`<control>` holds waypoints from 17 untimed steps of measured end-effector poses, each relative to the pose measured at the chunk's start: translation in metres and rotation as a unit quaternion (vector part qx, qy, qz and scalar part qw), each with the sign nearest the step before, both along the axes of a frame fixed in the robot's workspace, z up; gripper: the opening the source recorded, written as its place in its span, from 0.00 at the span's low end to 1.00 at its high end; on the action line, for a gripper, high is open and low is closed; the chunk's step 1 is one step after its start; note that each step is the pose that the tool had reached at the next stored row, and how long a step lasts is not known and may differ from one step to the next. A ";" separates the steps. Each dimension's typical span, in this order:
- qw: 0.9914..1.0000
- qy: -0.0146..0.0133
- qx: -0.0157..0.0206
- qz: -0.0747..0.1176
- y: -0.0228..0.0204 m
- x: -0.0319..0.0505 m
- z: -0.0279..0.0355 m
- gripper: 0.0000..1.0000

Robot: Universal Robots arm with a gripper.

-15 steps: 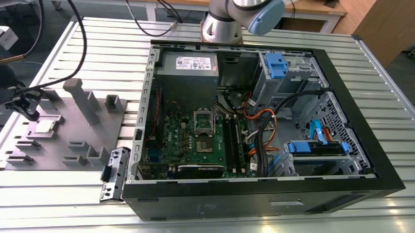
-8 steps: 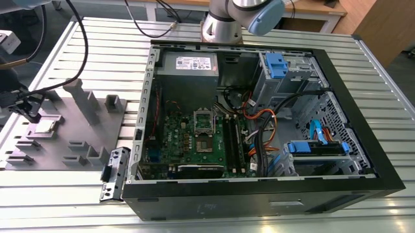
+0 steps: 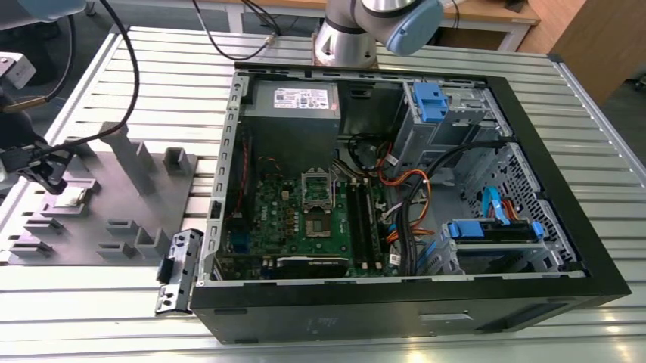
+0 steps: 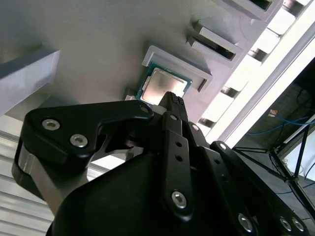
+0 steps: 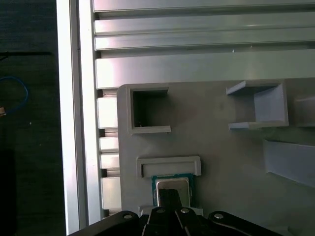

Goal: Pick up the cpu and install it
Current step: 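Pick up the cpu and move it towards the insertion slot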

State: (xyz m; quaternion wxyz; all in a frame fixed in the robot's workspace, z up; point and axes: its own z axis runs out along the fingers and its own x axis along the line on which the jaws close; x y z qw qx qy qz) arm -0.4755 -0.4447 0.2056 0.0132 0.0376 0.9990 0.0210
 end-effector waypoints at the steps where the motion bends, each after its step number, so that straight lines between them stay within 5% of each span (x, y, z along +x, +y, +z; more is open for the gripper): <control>1: 1.000 0.000 0.000 0.000 0.0000 0.0000 0.0000 0.11; 17: 1.000 0.000 0.000 0.000 0.0000 0.0035 -0.0004 0.11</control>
